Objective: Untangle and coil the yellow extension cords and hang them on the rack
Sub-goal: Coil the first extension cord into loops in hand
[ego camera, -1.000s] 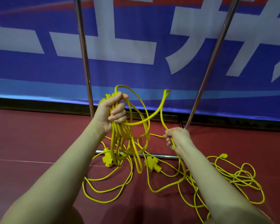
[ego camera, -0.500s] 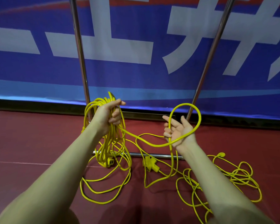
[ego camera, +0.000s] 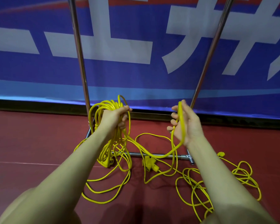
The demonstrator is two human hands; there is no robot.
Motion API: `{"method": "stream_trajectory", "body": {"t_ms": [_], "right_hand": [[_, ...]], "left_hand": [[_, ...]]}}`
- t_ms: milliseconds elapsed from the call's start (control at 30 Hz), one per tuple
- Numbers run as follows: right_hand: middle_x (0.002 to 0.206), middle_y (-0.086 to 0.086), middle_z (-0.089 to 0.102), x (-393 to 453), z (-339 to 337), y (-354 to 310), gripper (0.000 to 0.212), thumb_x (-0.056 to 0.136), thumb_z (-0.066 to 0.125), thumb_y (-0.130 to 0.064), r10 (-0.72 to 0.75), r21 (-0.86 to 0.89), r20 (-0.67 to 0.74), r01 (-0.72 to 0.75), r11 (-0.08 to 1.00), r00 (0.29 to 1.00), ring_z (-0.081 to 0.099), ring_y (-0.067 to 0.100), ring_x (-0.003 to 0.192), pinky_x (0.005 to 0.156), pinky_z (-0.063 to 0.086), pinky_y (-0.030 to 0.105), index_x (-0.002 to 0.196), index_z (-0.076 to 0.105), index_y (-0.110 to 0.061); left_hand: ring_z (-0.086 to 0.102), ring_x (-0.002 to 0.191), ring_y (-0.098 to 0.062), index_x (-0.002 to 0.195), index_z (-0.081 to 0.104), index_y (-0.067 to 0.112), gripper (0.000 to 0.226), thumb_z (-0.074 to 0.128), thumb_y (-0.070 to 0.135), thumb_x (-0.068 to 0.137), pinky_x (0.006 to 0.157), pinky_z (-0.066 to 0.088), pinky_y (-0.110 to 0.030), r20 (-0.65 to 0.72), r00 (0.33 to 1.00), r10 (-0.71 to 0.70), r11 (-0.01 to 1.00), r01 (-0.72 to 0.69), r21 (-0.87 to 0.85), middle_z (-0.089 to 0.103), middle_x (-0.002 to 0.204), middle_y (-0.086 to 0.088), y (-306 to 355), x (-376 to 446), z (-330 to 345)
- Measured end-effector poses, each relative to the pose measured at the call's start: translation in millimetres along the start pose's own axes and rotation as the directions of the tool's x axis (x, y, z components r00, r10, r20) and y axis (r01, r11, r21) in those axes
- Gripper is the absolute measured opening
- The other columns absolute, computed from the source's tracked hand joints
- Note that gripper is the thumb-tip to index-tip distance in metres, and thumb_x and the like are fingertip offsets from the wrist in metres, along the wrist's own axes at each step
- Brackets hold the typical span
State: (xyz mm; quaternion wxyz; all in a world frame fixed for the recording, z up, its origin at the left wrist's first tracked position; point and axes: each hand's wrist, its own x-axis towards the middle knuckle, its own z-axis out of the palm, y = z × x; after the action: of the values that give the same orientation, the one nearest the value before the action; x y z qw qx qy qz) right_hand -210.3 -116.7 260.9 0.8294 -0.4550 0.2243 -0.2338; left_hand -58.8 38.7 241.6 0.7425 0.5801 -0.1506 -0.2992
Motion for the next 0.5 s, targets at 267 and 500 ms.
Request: {"method": "stream_trajectory", "body": {"t_ms": [267,500], "right_hand": [[0.055,-0.01,0.043,3.4,-8.5,8.3,0.034,0.07,0.071,-0.001,-0.178,-0.398,-0.075,0.135,0.908,0.981,0.036,0.0,0.045,0.052,0.025,0.022,0.063,0.045,-0.02],[0.05,-0.002,0.03,7.2,-20.7,24.5,0.032,0.071,0.077,-0.008,-0.323,-0.689,-0.243,0.072,0.721,0.915,0.027,0.009,0.044,0.042,0.023,0.022,0.058,0.048,-0.009]], "left_hand": [[0.023,0.029,-0.008,0.084,0.059,0.007,0.021,0.045,0.018,0.097,0.037,0.021,-0.015,0.004,1.0,0.031,0.991,-0.03,-0.133,0.035,0.042,0.003,4.9,6.2,-11.9],[0.019,0.024,-0.003,0.083,0.055,0.008,0.028,0.036,0.019,0.099,0.035,0.014,-0.012,0.185,0.983,0.023,0.972,0.021,-0.233,0.03,0.036,0.006,18.6,-0.5,-9.6]]}}
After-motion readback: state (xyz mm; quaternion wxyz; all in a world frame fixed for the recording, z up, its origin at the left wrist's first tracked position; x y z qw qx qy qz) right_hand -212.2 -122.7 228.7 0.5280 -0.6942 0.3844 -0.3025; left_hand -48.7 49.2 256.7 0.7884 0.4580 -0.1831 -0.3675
